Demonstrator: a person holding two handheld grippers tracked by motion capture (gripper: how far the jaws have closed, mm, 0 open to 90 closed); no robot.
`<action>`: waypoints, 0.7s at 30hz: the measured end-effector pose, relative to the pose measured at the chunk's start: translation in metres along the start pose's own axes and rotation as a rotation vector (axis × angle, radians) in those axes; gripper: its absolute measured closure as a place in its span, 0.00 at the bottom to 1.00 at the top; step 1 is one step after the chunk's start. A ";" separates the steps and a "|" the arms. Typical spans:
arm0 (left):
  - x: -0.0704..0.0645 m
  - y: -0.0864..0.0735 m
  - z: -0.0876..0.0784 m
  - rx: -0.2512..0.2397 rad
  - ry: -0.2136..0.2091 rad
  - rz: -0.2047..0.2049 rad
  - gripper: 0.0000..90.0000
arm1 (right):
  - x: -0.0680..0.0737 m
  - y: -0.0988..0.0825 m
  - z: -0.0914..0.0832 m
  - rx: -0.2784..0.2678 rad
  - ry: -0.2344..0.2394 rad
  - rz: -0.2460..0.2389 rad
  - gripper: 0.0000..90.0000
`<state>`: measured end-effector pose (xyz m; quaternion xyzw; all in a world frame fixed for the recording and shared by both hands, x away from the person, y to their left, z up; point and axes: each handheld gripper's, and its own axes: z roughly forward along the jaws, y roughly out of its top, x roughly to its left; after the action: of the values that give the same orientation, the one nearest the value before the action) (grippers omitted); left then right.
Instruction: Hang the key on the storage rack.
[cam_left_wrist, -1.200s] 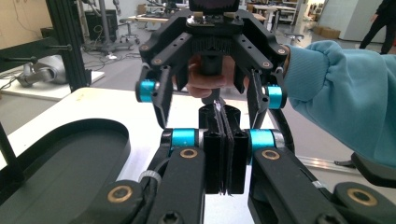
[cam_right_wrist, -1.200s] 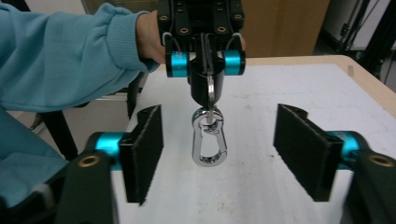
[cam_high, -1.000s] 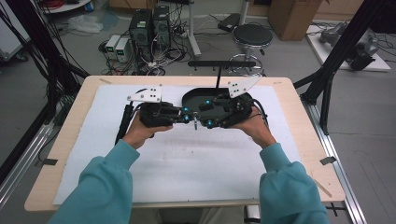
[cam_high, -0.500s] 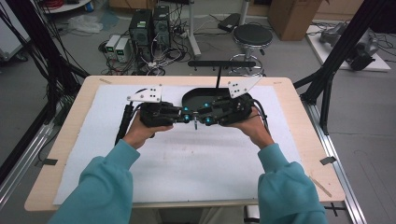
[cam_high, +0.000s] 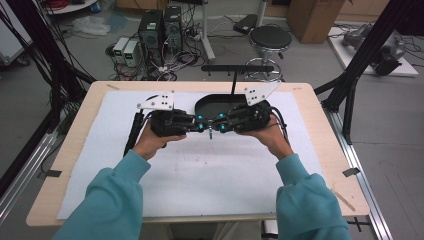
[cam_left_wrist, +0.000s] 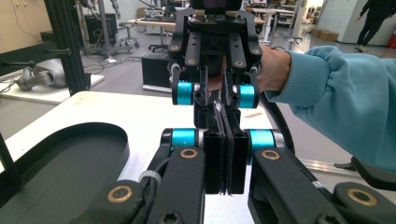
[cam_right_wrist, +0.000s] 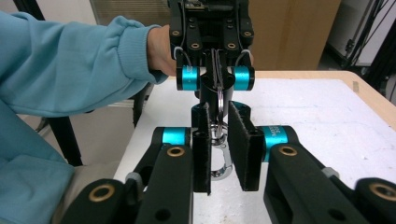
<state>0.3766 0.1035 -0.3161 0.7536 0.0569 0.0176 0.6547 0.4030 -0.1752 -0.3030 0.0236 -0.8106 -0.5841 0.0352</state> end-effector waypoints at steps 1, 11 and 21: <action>0.000 0.000 0.000 0.000 0.000 0.000 0.98 | 0.001 0.000 0.000 0.006 0.002 0.009 0.92; 0.000 -0.001 0.001 0.007 -0.003 -0.002 0.98 | -0.001 0.000 0.000 0.000 -0.003 0.005 0.94; 0.001 -0.002 0.003 0.012 -0.009 -0.005 0.98 | 0.001 0.000 -0.001 0.027 -0.002 0.066 0.99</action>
<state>0.3776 0.1007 -0.3186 0.7575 0.0560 0.0124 0.6503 0.4024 -0.1759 -0.3025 -0.0033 -0.8189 -0.5715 0.0535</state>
